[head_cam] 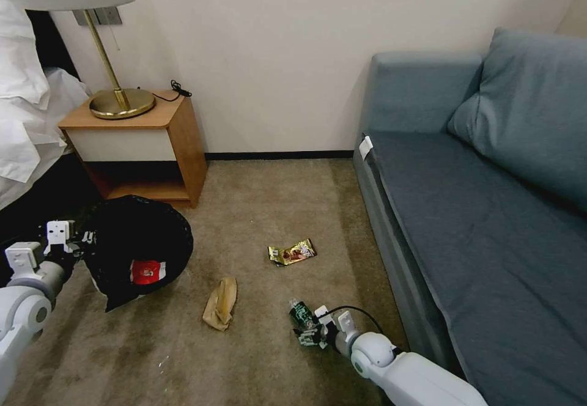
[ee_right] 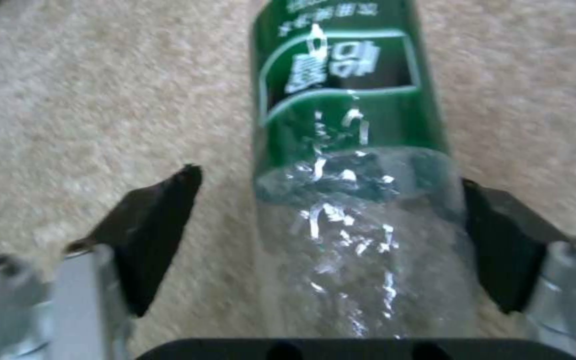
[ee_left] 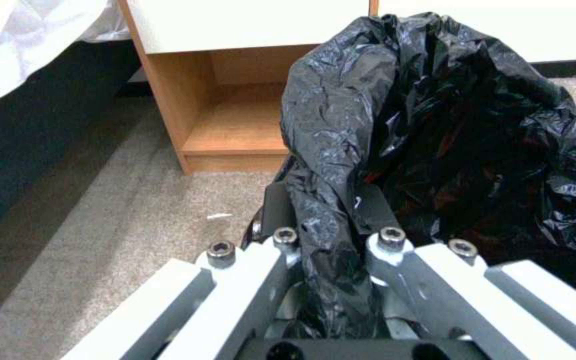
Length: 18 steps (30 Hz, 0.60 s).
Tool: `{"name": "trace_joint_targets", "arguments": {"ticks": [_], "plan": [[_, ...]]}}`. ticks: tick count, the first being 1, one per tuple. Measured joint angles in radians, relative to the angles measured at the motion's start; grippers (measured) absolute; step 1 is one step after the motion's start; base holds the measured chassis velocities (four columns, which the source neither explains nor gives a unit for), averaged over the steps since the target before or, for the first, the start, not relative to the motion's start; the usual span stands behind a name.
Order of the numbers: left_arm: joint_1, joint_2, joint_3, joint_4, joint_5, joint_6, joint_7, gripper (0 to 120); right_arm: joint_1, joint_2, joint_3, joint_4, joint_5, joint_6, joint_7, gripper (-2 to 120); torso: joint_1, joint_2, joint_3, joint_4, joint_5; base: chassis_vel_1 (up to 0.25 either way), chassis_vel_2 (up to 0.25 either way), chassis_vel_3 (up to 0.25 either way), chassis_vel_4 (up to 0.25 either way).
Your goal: Pick up the trash bin, then pick up the garbage on the floor and place it into the trash bin.
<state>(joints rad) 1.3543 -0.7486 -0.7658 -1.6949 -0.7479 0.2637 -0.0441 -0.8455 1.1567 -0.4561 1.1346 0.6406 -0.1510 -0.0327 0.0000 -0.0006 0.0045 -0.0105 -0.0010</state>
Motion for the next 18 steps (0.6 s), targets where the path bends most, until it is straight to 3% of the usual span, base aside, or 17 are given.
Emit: {"name": "trace_joint_targets", "arguments": {"ticks": [9, 15, 18], "plan": [[0.007, 0.0, -0.01, 0.005, -0.001, -0.002, 0.005, 4, 0.008, 0.016, 0.0, -0.021, -0.001, 0.02, -0.006, 45, 0.0, 0.0, 0.0, 0.0, 0.0, 0.0, 0.0, 0.0, 0.0], [-0.001, -0.004, 0.0, 0.009, 0.0, -0.003, 0.007, 4, 0.006, 0.018, 0.004, -0.026, -0.004, 0.027, -0.013, 29, 0.0, 0.0, 0.0, 0.0, 0.0, 0.0, 0.0, 0.0, 0.0], [-0.002, -0.004, 0.002, 0.009, 0.0, -0.003, 0.007, 4, 0.006, 0.018, 0.006, -0.026, -0.004, 0.028, -0.014, 26, 0.0, 0.0, 0.0, 0.0001, 0.0, 0.0, 0.0, 0.0, 0.0]]}}
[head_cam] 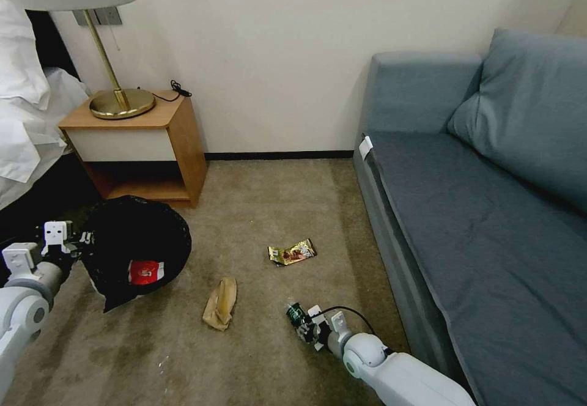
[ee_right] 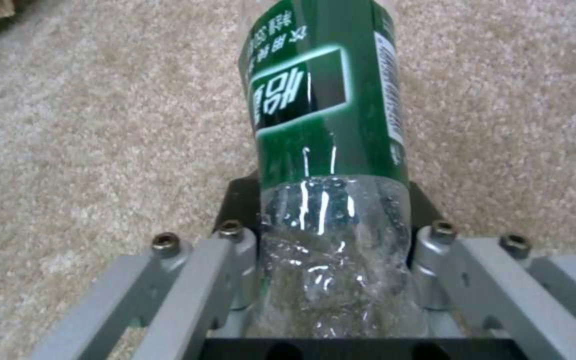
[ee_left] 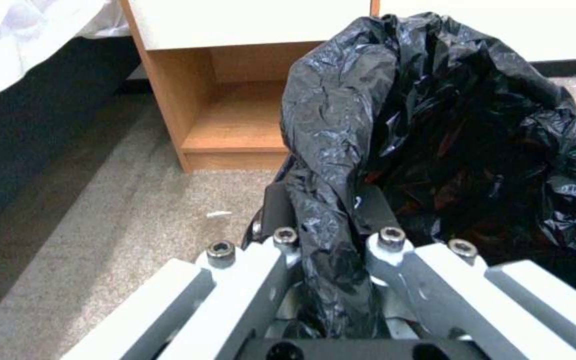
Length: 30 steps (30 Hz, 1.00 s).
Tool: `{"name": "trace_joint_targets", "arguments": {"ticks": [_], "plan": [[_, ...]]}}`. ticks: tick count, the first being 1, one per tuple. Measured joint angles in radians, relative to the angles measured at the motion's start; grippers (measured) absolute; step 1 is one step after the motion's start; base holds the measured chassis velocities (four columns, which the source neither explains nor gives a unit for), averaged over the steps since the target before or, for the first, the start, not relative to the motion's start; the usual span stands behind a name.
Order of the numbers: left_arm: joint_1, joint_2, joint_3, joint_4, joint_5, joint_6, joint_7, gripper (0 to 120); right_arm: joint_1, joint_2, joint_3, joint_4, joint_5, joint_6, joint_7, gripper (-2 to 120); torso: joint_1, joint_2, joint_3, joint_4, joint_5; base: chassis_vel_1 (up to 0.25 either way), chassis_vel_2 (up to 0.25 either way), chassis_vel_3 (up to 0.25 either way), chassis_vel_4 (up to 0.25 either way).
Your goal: Pick up the trash bin, then pick up the garbage on the floor and place it into the trash bin.
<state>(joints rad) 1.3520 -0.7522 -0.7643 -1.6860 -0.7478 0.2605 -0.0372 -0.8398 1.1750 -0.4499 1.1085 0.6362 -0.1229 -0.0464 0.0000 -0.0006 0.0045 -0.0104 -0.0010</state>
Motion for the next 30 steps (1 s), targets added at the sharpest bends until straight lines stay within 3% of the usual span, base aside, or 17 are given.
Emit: {"name": "trace_joint_targets", "arguments": {"ticks": [6, 17, 30], "plan": [[-0.003, 0.001, 0.004, 0.0, -0.001, 0.0, 0.0, 4, 0.005, 0.002, 0.018, 0.0, -0.001, 0.007, -0.001, 25, 0.0, 0.0, 0.0, -0.0002, -0.0003, 0.0, 0.0, 0.0, 0.0], [-0.03, -0.006, 0.042, -0.008, -0.004, -0.006, -0.004, 4, 0.197, 0.04, 0.008, 0.072, 0.066, 0.023, -0.002, 25, 0.0, 0.0, 0.0, 0.0, -0.0001, 0.0, 0.0, 0.0, 0.0], [-0.045, -0.021, 0.074, -0.019, -0.006, -0.014, -0.005, 4, 0.3, 0.097, -0.032, 0.135, 0.111, 0.029, 0.037, 25, 0.0, 0.0, 0.0, 0.0001, -0.0001, 0.0, 0.0, 0.0, 0.0]]}}
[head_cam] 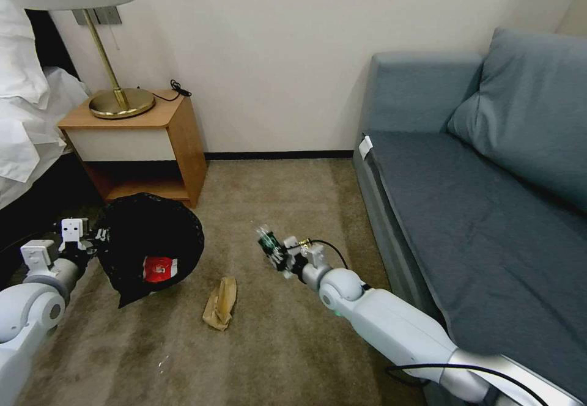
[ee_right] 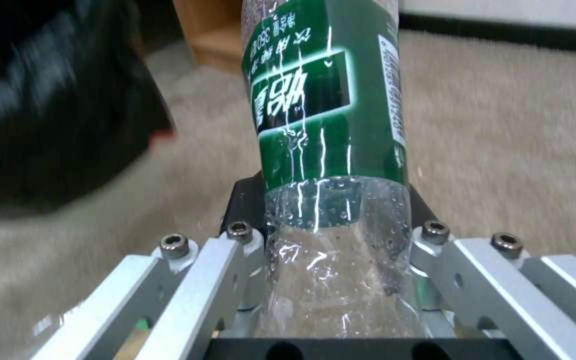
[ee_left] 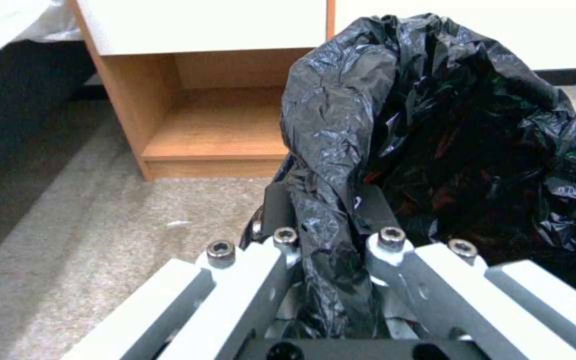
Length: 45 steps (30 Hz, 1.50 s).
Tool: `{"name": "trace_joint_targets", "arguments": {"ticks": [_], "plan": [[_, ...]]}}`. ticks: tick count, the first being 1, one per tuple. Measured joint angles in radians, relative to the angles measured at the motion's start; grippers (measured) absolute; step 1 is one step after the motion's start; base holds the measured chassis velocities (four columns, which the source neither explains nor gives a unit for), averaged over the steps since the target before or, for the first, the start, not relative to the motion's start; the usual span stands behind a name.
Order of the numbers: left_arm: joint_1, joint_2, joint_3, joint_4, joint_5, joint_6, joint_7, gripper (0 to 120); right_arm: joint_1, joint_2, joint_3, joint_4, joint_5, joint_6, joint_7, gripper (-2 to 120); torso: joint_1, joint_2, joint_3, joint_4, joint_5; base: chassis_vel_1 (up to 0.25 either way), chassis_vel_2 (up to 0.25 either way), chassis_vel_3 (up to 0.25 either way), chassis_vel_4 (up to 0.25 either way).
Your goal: Pick up the trash bin, then pick up the garbage on the floor and place it into the trash bin.
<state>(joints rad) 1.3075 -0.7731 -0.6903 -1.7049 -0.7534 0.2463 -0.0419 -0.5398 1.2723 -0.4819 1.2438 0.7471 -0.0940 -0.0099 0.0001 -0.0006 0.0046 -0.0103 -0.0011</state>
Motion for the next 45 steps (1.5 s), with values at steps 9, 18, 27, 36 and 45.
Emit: {"name": "trace_joint_targets", "arguments": {"ticks": [9, 18, 27, 36, 45], "plan": [[-0.042, -0.017, 0.047, 0.004, -0.001, -0.008, -0.002, 4, 0.092, 0.044, -0.029, 0.035, 0.078, 0.002, 0.027, 25, 0.0, 0.0, 0.0, -0.0001, -0.0001, 0.0, 0.0, 0.0, 0.0], [-0.098, -0.041, 0.099, 0.026, -0.003, -0.013, -0.012, 4, 0.176, 0.093, -0.068, 0.045, 0.134, 0.0, 0.046, 25, 0.0, 0.0, 0.0, -0.0002, -0.0001, 0.0, 0.0, 0.0, 0.0], [-0.13, -0.056, 0.121, 0.05, -0.003, -0.019, -0.014, 4, 0.231, 0.187, -0.129, 0.02, 0.184, -0.007, 0.069, 25, 0.0, 0.0, 0.0, -0.0001, 0.0, 0.0, 0.0, 0.0, 0.0], [-0.142, -0.068, 0.124, 0.066, -0.002, -0.023, -0.012, 4, 0.223, 0.279, -0.171, -0.042, 0.183, 0.002, 0.089, 25, 0.0, 0.0, 0.0, 0.0, -0.0001, 0.0, 0.0, 0.0, 0.0], [-0.16, -0.079, 0.142, 0.081, 0.003, -0.027, -0.007, 4, 0.211, 0.331, -0.183, -0.077, 0.174, 0.003, 0.111, 35, 0.0, 0.0, 0.0, 0.0, -0.0001, 0.0, 0.0, 0.0, 0.0]]}}
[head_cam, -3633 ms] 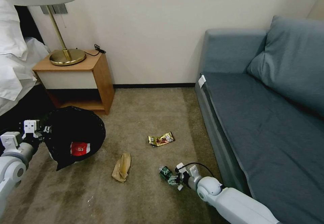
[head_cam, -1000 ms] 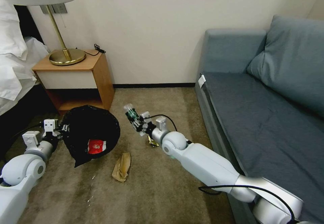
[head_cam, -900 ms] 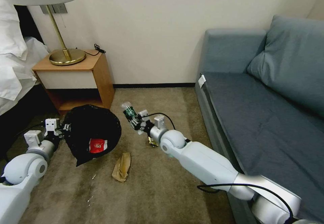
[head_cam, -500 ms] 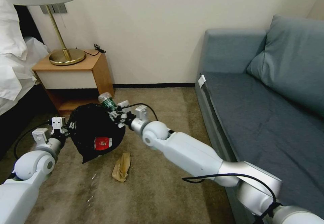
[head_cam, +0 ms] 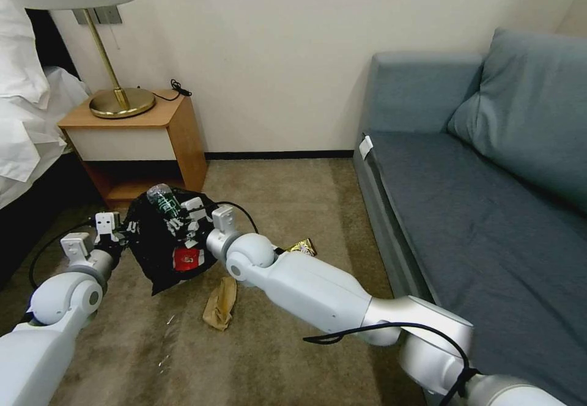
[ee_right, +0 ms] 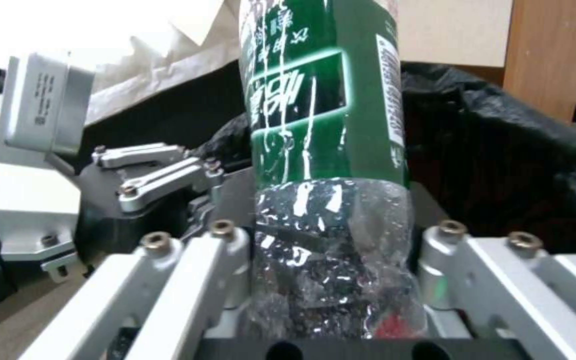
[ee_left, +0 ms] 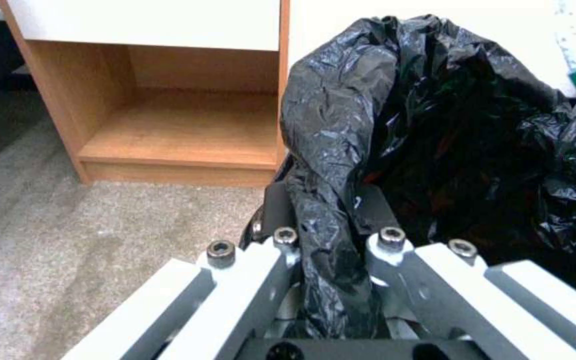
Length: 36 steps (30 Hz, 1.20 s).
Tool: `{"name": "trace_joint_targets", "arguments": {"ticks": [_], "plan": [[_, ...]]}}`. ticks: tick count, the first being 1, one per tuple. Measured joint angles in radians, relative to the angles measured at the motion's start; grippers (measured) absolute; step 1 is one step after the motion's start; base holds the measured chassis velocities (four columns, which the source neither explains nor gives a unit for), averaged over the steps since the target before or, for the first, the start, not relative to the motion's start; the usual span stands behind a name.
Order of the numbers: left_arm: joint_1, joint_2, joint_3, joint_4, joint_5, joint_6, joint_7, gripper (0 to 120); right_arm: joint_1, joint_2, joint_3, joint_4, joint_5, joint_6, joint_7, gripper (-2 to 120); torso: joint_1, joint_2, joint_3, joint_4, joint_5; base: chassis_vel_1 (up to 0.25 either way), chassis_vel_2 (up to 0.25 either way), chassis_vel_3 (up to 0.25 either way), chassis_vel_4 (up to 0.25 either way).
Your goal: Pick up the trash bin, then pick up the garbage on the floor and place it into the trash bin.
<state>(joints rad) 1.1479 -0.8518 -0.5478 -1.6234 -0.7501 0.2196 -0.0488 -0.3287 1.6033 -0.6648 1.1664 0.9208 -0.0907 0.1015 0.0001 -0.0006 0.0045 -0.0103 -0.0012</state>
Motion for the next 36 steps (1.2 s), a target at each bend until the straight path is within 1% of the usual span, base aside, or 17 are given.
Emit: {"name": "trace_joint_targets", "arguments": {"ticks": [1, 2, 5, 6, 8, 10, 11, 12, 14, 15, 16, 19, 23, 26, 27, 29, 36], "plan": [[-0.006, -0.002, 0.004, 0.003, 0.0, 0.0, 0.0, 4, -0.002, 0.002, 0.0, -0.003, -0.002, 0.0, 0.0, 42, 0.0, 0.0, 0.0, -0.0001, 0.0, 0.0, 0.0, 0.0, 0.0], [-0.006, -0.002, 0.004, 0.003, 0.0, 0.0, 0.0, 4, -0.002, 0.002, 0.0, -0.003, -0.002, 0.0, 0.0, 42, 0.0, 0.0, 0.0, -0.0001, 0.0, 0.0, 0.0, 0.0, 0.0], [-0.016, -0.007, 0.011, 0.01, 0.002, -0.001, 0.001, 4, -0.008, 0.003, 0.0, -0.012, -0.011, 0.0, -0.001, 57, 0.0, 0.0, 0.0, -0.0003, 0.0002, 0.0, 0.0, 0.0, 0.0], [-0.016, -0.007, 0.011, 0.01, 0.002, -0.001, 0.001, 4, -0.008, 0.003, 0.0, -0.012, -0.011, 0.0, -0.001, 57, 0.0, 0.0, 0.0, -0.0003, 0.0002, 0.0, 0.0, 0.0, 0.0], [-0.019, -0.01, 0.014, 0.016, 0.004, -0.003, 0.003, 4, -0.01, -0.001, 0.003, -0.015, -0.014, 0.0, -0.003, 68, 0.0, 0.0, 0.0, -0.0001, 0.0002, 0.0, 0.0, 0.0, 0.0], [-0.02, -0.011, 0.015, 0.019, 0.006, -0.003, 0.004, 4, -0.01, -0.003, 0.003, -0.016, -0.015, 0.001, -0.005, 70, 0.0, 0.0, 0.0, -0.0001, 0.0002, 0.0, 0.0, 0.0, 0.0], [-0.023, -0.015, 0.017, 0.023, 0.008, -0.004, 0.006, 4, -0.01, -0.006, 0.005, -0.018, -0.017, 0.001, -0.011, 79, 0.0, 0.0, 0.0, -0.0001, 0.0001, 0.0, 0.0, 0.0, 0.0], [-0.023, -0.015, 0.017, 0.023, 0.008, -0.004, 0.006, 4, -0.01, -0.006, 0.005, -0.018, -0.017, 0.001, -0.011, 79, 0.0, 0.0, 0.0, -0.0001, 0.0001, 0.0, 0.0, 0.0, 0.0], [-0.029, -0.022, 0.023, 0.03, 0.013, -0.005, 0.008, 4, -0.008, -0.009, 0.008, -0.024, -0.019, 0.003, -0.017, 90, 0.0, 0.0, 0.0, -0.0001, 0.0002, 0.0, 0.0, 0.0, 0.0], [-0.029, -0.022, 0.023, 0.03, 0.013, -0.005, 0.008, 4, -0.008, -0.009, 0.008, -0.024, -0.019, 0.003, -0.017, 90, 0.0, 0.0, 0.0, -0.0001, 0.0002, 0.0, 0.0, 0.0, 0.0], [-0.032, -0.024, 0.024, 0.032, 0.014, -0.005, 0.009, 4, -0.006, -0.011, 0.011, -0.026, -0.02, 0.003, -0.018, 95, 0.0, 0.0, 0.0, -0.0001, 0.0002, 0.0, 0.0, 0.0, 0.0], [-0.034, -0.026, 0.026, 0.035, 0.015, -0.005, 0.01, 4, -0.004, -0.013, 0.015, -0.026, -0.02, 0.003, -0.018, 98, 0.0, 0.0, 0.0, -0.0001, 0.0002, 0.0, 0.0, 0.0, 0.0], [-0.037, -0.026, 0.026, 0.041, 0.017, -0.007, 0.011, 4, 0.011, -0.047, 0.028, -0.005, -0.013, -0.01, -0.018, 100, 0.0, 0.0, 0.0, 0.0, 0.0002, 0.0, 0.0, 0.0, 0.0], [-0.033, -0.016, 0.017, 0.043, 0.017, -0.009, 0.012, 4, 0.018, -0.102, 0.039, 0.036, 0.01, -0.041, -0.004, 100, 0.0, 0.0, 0.0, -0.0002, 0.0003, 0.0, 0.0, 0.0, 0.0], [-0.033, -0.016, 0.017, 0.043, 0.017, -0.009, 0.012, 4, 0.018, -0.102, 0.039, 0.036, 0.01, -0.041, -0.004, 100, 0.0, 0.0, 0.0, -0.0002, 0.0003, 0.0, 0.0, 0.0, 0.0], [-0.021, 0.0, 0.01, 0.04, 0.015, -0.009, 0.012, 4, 0.01, -0.156, 0.053, 0.057, 0.014, -0.055, 0.003, 100, 0.0, 0.0, 0.0, -0.0002, 0.0003, 0.0, 0.0, 0.0, 0.0], [-0.008, -0.003, -0.004, 0.036, 0.02, -0.013, 0.013, 4, -0.049, -0.202, 0.105, 0.018, -0.018, -0.055, 0.003, 100, 0.0, 0.0, 0.0, -0.0001, 0.0004, 0.0, 0.0, 0.0, 0.0]]}}
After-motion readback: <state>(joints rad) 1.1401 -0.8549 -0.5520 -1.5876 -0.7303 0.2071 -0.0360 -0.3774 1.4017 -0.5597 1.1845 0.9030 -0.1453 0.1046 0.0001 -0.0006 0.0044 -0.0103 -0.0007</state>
